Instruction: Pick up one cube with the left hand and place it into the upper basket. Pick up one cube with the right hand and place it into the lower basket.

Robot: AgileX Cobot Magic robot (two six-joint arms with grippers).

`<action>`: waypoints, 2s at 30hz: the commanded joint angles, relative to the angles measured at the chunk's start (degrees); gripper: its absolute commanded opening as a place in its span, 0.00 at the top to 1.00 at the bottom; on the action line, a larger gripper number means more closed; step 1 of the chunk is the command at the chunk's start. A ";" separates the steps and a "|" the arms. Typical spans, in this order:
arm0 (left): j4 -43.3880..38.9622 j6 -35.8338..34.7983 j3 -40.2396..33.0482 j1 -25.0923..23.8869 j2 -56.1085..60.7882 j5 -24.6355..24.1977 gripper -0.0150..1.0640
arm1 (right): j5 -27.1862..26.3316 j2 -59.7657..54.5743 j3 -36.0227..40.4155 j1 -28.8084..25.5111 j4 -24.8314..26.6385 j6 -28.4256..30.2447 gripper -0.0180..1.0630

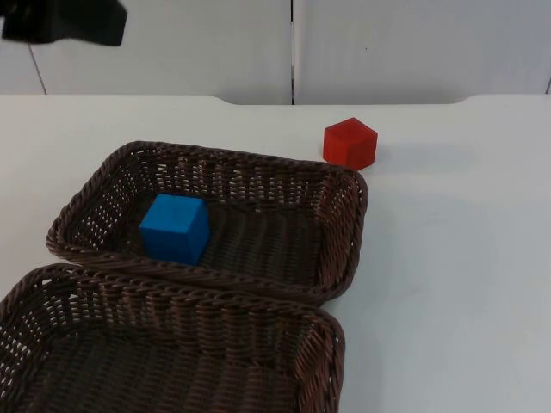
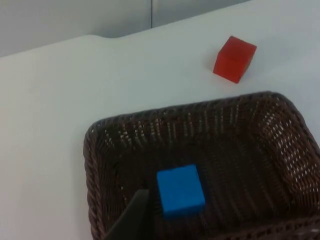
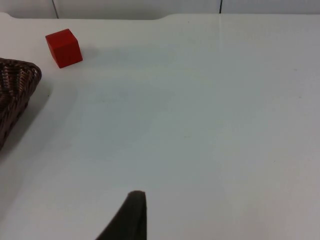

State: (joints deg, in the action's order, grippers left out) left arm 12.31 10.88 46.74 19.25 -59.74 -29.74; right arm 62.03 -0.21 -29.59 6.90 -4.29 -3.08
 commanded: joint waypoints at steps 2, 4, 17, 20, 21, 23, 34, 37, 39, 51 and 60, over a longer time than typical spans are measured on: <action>0.57 -0.01 -3.18 0.44 3.77 0.07 0.01 | -0.28 0.21 0.09 -0.36 -0.01 -0.22 0.01; 0.57 -0.01 -4.46 0.44 6.09 -0.63 0.01 | -0.28 0.21 0.09 -0.36 -0.01 -0.22 0.01; 0.62 0.23 -7.22 0.44 16.01 -9.53 0.01 | -0.28 0.21 0.09 -0.36 -0.01 -0.22 0.01; 0.80 0.37 -7.22 0.44 17.12 -11.14 0.01 | -0.28 0.21 0.09 -0.36 -0.01 -0.22 0.01; 0.91 0.37 -7.22 0.44 17.51 -11.79 0.01 | -0.28 0.21 0.09 -0.36 -0.01 -0.12 0.01; 1.03 0.37 -7.22 0.44 18.02 -12.46 0.01 | -0.28 0.21 0.09 -0.36 -0.01 -0.12 0.01; 1.81 0.23 -7.22 0.44 18.02 -12.95 0.01 | -0.28 0.21 0.09 -0.36 -0.01 -0.12 0.01; 2.15 0.23 -7.22 0.44 18.02 -12.95 0.01 | -0.28 0.21 0.09 -0.36 -0.01 -0.12 0.01; 2.15 0.23 -7.22 0.44 18.02 -12.95 0.01 | -0.28 0.21 0.09 -0.36 -0.01 -0.12 0.01; 1.59 0.23 -7.22 0.44 18.02 -13.21 0.01 | -0.73 0.21 -0.72 -0.36 0.09 -0.30 0.01; 1.61 0.23 -7.22 0.44 18.02 -13.08 0.01 | -4.77 -10.55 -8.80 -0.36 -0.03 0.98 0.01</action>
State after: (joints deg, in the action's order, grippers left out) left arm 13.68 11.13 39.73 19.25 -42.05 -42.88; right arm 59.07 -9.15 -37.14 6.90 -4.29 -2.82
